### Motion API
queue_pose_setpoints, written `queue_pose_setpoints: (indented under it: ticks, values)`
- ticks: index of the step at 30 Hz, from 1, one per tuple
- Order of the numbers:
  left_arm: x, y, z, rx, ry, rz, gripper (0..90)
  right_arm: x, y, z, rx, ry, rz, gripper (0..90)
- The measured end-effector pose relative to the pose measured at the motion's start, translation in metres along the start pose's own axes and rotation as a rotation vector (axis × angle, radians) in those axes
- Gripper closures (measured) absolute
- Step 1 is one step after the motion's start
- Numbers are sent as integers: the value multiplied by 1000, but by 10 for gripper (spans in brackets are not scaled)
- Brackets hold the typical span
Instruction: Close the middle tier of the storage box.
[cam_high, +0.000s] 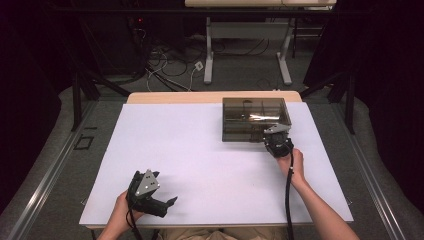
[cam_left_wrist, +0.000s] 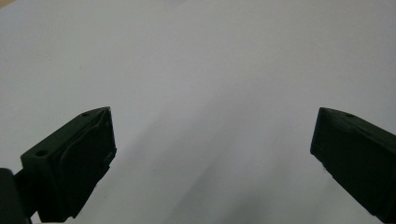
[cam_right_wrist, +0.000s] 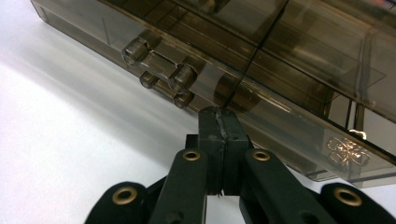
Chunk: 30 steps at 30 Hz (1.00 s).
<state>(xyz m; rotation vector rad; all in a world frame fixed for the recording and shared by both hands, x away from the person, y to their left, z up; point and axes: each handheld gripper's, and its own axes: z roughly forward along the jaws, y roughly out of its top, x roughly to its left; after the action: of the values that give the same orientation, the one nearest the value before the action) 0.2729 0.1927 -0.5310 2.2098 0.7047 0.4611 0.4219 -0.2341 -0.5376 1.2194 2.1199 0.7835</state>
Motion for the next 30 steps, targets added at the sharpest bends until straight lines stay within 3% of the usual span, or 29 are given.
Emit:
queue_pose_setpoints:
  ticks: [4, 30]
  values:
    - [0, 0, 0, 0, 0, 0, 2, 0, 1, 0, 2, -11, -12, 900]
    - [0, 0, 0, -1, 1, 2, 2, -2, 8, 9, 10, -25, 43, 900]
